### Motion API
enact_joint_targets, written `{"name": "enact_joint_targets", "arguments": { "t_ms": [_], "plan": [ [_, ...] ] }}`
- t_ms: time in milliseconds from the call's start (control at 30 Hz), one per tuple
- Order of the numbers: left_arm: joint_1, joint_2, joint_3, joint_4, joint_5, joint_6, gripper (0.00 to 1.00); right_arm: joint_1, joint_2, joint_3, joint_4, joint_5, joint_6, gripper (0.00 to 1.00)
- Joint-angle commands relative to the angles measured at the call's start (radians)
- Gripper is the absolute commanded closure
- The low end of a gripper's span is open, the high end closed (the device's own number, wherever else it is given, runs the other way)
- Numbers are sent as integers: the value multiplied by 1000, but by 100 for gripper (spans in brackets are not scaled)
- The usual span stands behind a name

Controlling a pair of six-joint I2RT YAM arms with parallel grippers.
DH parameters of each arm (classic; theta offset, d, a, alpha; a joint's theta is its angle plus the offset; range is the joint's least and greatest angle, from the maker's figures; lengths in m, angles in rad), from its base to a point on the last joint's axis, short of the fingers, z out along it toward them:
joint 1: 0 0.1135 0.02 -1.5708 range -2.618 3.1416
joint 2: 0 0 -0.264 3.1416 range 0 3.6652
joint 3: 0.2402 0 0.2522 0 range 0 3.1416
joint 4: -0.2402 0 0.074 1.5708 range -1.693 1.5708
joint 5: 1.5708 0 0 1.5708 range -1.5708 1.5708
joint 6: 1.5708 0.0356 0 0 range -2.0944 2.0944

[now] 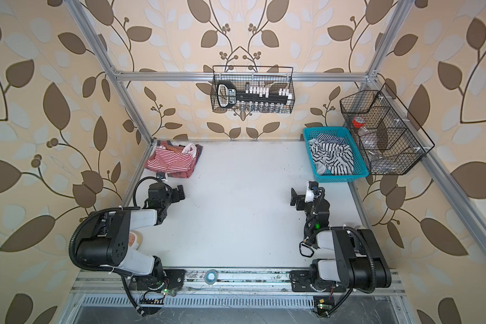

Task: Fold and stack tank tops
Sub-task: Reset both arms

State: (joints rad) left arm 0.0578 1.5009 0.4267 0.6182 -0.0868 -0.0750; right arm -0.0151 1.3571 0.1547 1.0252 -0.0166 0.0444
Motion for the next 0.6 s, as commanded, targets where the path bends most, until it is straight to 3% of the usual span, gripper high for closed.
{"name": "enact_joint_targets", "arguments": {
  "t_ms": [0,567],
  "plan": [
    [-10,-1,-21,82,-2,34,1,4,-5,22,5,31,-34,0],
    [-11,-5,-24,85,-1,32,1,6,-7,26,-5,36,-33,0]
  ]
}}
